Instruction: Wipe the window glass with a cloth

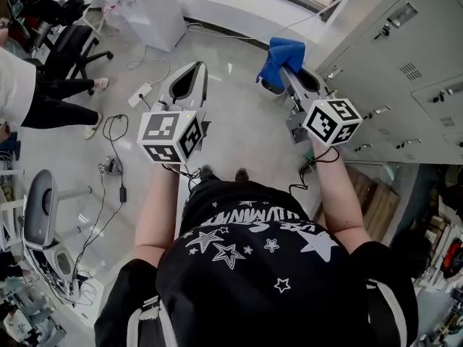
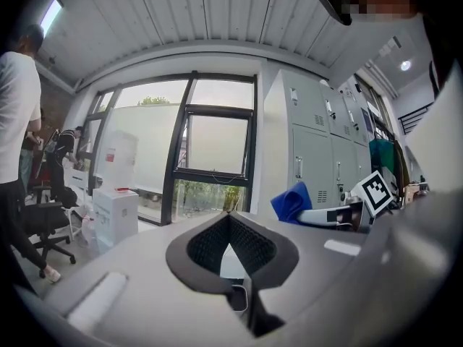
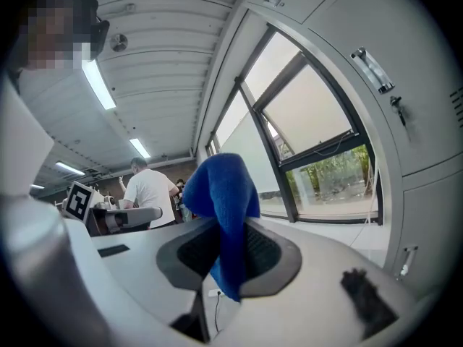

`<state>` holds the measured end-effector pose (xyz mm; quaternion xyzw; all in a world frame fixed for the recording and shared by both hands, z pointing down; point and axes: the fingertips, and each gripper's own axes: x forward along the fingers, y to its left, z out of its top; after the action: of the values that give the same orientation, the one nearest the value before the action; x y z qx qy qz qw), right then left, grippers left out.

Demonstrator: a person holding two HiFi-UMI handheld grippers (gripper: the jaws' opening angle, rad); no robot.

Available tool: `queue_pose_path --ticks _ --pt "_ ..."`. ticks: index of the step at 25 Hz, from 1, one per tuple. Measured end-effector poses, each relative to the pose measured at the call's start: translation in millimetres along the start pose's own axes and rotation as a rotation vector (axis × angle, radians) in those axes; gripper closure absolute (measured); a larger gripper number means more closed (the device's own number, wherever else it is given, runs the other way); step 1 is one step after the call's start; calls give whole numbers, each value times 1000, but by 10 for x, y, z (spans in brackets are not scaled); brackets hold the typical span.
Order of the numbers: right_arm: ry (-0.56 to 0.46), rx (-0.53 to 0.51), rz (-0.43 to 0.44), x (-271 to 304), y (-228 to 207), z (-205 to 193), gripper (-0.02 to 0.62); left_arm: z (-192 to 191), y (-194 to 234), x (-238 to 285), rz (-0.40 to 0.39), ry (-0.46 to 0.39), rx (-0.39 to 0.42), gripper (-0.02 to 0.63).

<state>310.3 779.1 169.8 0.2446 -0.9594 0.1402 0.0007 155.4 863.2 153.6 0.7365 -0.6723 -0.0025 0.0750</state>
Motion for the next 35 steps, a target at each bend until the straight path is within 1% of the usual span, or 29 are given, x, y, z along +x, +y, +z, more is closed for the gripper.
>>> queue_pose_path --ticks 6,12,16,18,24,27,31,35 --pt "5 -45 27 -91 23 0 522 -25 -65 15 19 -2 2 598" --pt "-1 5 27 -163 -115 -86 520 -115 -139 38 27 9 -3 598" --pt "5 23 15 -133 -162 -123 520 -161 -47 95 35 18 -18 598" --pt "9 24 5 -133 -189 -139 520 -184 -14 155 27 23 -30 598" --pt "4 17 -34 -20 -392 -84 520 -67 46 489 -11 -6 -19 598" --pt "6 16 -60 100 -555 -48 520 -74 122 708 -31 2 -20 598" --pt "14 16 -77 396 -823 14 520 -48 328 1060 -37 0 -27 598" --pt "12 31 -106 810 -1100 79 520 -36 604 1433 -54 9 -34 598"
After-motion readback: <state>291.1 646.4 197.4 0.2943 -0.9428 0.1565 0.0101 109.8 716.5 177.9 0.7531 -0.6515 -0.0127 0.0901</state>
